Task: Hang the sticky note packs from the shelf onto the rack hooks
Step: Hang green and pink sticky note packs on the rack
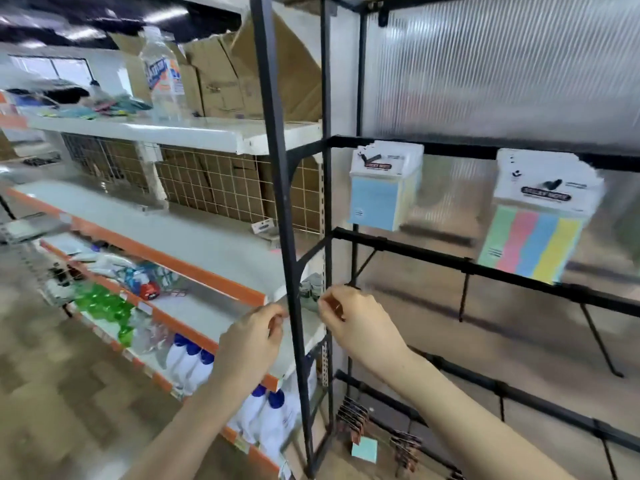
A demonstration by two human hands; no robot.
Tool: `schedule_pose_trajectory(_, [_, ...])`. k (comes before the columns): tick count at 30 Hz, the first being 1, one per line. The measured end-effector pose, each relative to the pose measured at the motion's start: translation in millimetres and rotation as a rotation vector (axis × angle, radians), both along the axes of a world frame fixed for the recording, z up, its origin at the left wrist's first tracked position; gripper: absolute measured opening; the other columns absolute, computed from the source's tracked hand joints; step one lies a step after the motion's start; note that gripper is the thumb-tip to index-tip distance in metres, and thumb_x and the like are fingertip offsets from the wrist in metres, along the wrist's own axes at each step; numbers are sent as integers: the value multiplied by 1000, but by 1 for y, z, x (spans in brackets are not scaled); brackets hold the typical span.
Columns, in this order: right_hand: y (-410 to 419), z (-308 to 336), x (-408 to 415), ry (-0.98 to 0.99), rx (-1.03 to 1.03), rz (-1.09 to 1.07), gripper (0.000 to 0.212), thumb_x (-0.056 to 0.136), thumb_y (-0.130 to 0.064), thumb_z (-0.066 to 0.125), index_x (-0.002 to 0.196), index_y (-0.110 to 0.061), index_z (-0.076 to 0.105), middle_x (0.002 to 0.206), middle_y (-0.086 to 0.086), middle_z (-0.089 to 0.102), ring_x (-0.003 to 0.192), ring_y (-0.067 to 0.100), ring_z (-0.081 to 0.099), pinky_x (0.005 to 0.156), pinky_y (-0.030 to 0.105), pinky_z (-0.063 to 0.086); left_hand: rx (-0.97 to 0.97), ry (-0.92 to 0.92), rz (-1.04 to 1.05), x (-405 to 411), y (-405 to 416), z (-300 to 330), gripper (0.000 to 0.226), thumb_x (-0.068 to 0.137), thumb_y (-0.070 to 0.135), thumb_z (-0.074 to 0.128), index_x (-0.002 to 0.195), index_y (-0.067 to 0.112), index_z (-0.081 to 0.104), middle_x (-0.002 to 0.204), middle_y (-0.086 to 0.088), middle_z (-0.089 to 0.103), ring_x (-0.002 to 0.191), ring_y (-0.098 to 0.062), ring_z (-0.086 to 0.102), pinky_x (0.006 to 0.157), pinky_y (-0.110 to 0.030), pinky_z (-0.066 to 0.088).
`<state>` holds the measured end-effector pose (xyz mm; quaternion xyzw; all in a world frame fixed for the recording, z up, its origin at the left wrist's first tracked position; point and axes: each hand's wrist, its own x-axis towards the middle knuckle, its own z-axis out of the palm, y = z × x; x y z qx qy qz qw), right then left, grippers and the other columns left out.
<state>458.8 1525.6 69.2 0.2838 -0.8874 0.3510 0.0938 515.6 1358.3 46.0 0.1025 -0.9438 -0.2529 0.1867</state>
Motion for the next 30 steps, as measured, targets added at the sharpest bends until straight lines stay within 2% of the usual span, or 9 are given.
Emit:
schedule_pose_trajectory(5, [-81,-13,-5,-12,23,76,20,95,-31,48,94,-14,59,89,2,64,80,23,60,66,34,48,45,3,42,10,-68,-4,22,92,8,52,105,17,67,102,5,70,94,-18,66,80,-38,53])
schedule_pose_trajectory(12, [-159,-37,-34,-95,87,107,21,95,-26,49,88,-8,55,82,6,60,74,24,57,61,32,41,113,-15,126,3,-135,-19,23,93,8,49,106,20,65,100,5,70,93,-14,65,80,-38,52])
schedule_pose_trajectory(17, [-208,-56,-73,-166,55,71,18,96,-23,48,99,-12,61,95,3,63,84,21,61,72,33,49,118,-41,143,-23,-177,-33,23,95,9,48,107,20,64,103,4,69,94,-15,64,81,-38,51])
schedule_pose_trajectory(21, [-254,-68,-114,-196,9,19,19,95,-20,46,98,-10,62,99,5,64,91,23,61,76,32,47,89,-79,153,-70,-215,-38,25,94,10,46,108,20,64,104,3,69,93,-17,63,80,-37,51])
schedule_pose_trajectory(30, [-318,-83,-197,-295,-52,-181,22,93,-16,49,110,-11,61,114,10,60,105,28,56,89,37,46,3,-187,68,-164,-273,-40,25,93,16,43,108,28,61,106,8,66,98,-16,60,83,-34,48])
